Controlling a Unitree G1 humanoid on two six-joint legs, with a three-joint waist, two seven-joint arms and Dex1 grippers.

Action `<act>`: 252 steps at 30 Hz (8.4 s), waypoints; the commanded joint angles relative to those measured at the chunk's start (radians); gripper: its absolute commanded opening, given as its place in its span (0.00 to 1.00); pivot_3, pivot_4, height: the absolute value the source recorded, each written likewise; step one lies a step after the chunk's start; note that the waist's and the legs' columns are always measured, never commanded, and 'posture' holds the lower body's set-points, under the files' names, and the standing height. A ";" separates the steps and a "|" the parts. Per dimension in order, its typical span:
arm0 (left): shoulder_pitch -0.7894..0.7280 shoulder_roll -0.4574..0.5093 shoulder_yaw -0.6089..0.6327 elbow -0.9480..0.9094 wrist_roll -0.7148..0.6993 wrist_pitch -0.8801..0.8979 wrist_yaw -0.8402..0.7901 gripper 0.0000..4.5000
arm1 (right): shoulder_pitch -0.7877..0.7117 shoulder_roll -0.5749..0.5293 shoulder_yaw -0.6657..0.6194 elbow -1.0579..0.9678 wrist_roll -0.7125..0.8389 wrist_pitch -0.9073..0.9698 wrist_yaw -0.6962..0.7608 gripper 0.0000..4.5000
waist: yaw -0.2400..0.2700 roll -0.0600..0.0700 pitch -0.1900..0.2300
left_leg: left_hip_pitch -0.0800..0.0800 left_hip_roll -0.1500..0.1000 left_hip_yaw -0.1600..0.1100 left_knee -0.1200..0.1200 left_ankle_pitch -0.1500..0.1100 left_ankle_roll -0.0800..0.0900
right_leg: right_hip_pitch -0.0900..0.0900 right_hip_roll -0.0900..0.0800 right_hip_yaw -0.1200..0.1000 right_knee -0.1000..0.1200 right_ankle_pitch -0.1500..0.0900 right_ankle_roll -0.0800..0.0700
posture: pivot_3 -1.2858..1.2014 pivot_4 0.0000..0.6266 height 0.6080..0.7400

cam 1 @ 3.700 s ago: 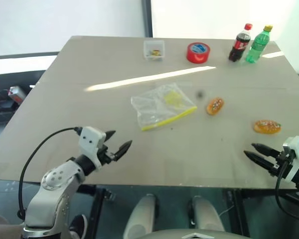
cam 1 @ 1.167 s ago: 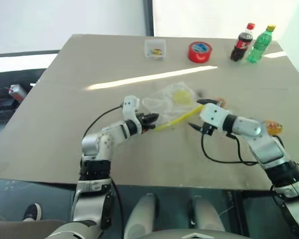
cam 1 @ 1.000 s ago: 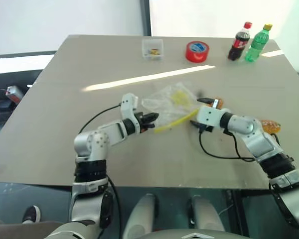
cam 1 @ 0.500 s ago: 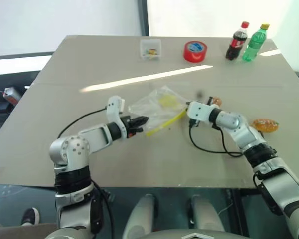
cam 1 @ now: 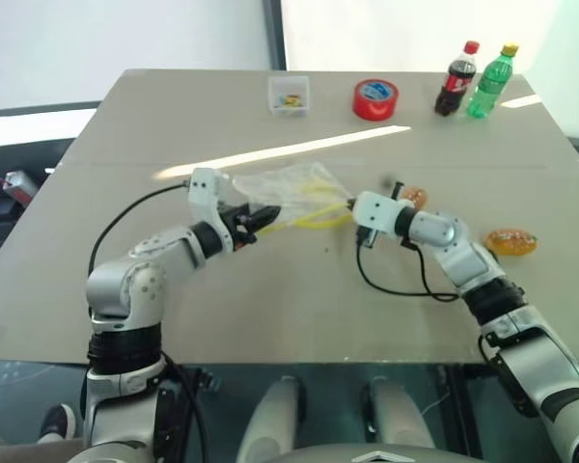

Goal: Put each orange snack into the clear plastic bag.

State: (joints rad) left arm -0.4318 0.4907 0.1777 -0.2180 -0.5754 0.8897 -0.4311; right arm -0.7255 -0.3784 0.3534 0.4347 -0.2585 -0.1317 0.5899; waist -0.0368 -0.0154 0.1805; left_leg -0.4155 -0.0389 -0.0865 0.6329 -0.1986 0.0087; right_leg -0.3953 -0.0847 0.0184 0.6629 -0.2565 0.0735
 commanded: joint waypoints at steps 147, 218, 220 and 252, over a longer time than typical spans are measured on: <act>0.040 0.006 -0.330 0.131 0.876 -0.820 -0.029 0.00 | 0.091 0.386 -0.459 -0.319 0.231 0.796 -0.647 0.47 | -0.005 0.002 0.000 | 0.000 -0.001 0.004 0.001 -0.003 0.004 | -0.009 0.002 0.005 0.015 0.000 0.000 | 0.52 0.24 1.00; -0.083 -0.275 -0.125 -0.012 0.296 -0.325 -0.035 0.00 | 0.223 -0.483 -0.471 -0.365 0.563 0.724 0.211 0.99 | 0.009 0.001 0.001 | -0.001 -0.001 0.003 0.002 -0.003 0.005 | -0.006 0.001 0.002 0.011 0.000 0.000 | 0.52 0.24 1.00; -0.092 -0.287 -0.108 -0.020 0.258 -0.284 -0.025 0.00 | 0.243 -0.570 -0.447 -0.282 0.496 0.628 0.253 0.99 | 0.016 0.001 0.001 | -0.002 -0.001 0.005 0.002 -0.003 0.005 | -0.005 0.001 0.002 0.009 0.000 0.000 | 0.52 0.24 1.00; -0.039 -0.216 -0.101 0.056 0.173 -0.240 -0.051 0.00 | 0.215 -0.707 -0.338 0.030 0.347 0.394 0.626 0.99 | 0.024 0.001 0.001 | 0.000 0.004 0.008 0.002 -0.003 0.004 | 0.001 0.003 0.001 -0.001 0.000 0.000 | 0.52 0.24 1.00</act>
State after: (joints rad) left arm -0.4659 0.2685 0.0678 -0.1568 -0.3861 0.6683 -0.4758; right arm -0.4934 -1.0788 0.0229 0.4514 0.1067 0.2956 1.2293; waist -0.0126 -0.0146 0.1819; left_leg -0.4159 -0.0345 -0.0781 0.6348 -0.2014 0.0130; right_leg -0.3941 -0.0819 0.0193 0.6618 -0.2564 0.0740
